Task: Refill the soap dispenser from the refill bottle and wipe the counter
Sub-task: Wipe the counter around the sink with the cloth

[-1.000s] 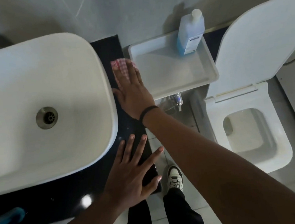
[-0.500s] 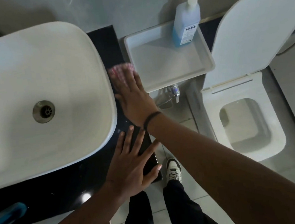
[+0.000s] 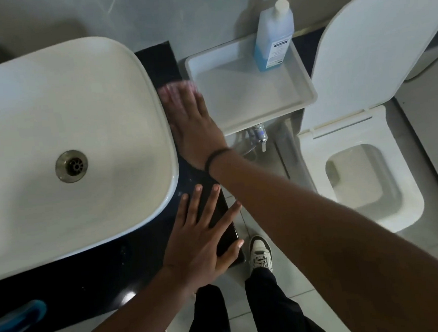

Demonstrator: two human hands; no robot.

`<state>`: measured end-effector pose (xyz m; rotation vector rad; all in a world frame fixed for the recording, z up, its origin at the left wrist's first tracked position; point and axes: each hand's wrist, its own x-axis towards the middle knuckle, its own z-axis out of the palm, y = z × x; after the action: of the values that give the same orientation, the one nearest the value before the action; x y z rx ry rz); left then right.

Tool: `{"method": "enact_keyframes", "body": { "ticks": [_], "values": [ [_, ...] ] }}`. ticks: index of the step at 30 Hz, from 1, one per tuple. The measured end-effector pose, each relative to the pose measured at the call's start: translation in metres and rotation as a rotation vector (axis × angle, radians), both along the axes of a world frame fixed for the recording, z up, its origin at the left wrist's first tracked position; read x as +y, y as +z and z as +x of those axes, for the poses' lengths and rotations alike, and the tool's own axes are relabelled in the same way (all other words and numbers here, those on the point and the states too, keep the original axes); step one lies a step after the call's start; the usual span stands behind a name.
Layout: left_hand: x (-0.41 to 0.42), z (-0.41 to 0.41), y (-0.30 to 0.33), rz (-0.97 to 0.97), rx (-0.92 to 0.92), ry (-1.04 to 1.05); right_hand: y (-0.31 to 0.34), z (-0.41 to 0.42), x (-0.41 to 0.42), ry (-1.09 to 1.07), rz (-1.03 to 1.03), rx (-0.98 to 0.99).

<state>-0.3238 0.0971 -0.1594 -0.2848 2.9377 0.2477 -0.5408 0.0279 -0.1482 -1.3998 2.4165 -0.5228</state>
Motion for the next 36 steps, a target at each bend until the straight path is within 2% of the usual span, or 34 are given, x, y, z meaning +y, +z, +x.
{"method": "enact_keyframes", "body": {
  "ticks": [4, 7, 10, 14, 16, 18, 20, 23, 24, 27, 28, 32, 36],
  "values": [
    [0.006, 0.011, 0.002, -0.012, 0.020, 0.062, -0.003, 0.029, 0.057, 0.000, 0.006, -0.101],
    [0.012, 0.035, -0.001, -0.016, 0.059, 0.259, -0.004, 0.036, 0.058, -0.007, 0.024, -0.048],
    [0.011, 0.079, -0.001, -0.026, 0.073, 0.463, -0.008, 0.071, 0.094, -0.020, 0.010, 0.021],
    [0.012, 0.129, 0.003, -0.046, 0.051, 0.605, -0.008, 0.147, 0.163, 0.169, 0.076, 0.107],
    [0.012, 0.140, 0.002, -0.049, 0.051, 0.658, -0.008, 0.166, 0.167, 0.297, 0.072, 0.108],
    [0.009, 0.145, 0.000, -0.048, 0.064, 0.698, -0.008, 0.166, 0.160, 0.332, 0.062, 0.129],
    [0.008, 0.147, -0.003, -0.064, 0.058, 0.705, -0.008, 0.165, 0.156, 0.176, 0.072, 0.131],
    [0.009, 0.147, -0.003, -0.090, 0.040, 0.675, -0.004, 0.194, 0.153, -0.238, 0.137, 0.048],
    [0.009, 0.148, -0.002, -0.092, 0.038, 0.660, -0.002, 0.209, 0.153, -0.226, 0.147, 0.047],
    [0.007, 0.151, -0.001, -0.097, 0.048, 0.620, 0.000, 0.225, 0.170, 0.082, 0.140, 0.089],
    [0.007, 0.152, -0.001, -0.094, 0.053, 0.606, 0.000, 0.215, 0.174, 0.075, 0.158, 0.093],
    [0.007, 0.141, -0.001, -0.071, 0.048, 0.519, -0.001, 0.168, 0.153, -0.249, 0.166, 0.071],
    [0.014, 0.105, -0.002, -0.041, 0.049, 0.403, -0.006, 0.151, 0.142, -0.261, 0.058, -0.001]
  ]
}}
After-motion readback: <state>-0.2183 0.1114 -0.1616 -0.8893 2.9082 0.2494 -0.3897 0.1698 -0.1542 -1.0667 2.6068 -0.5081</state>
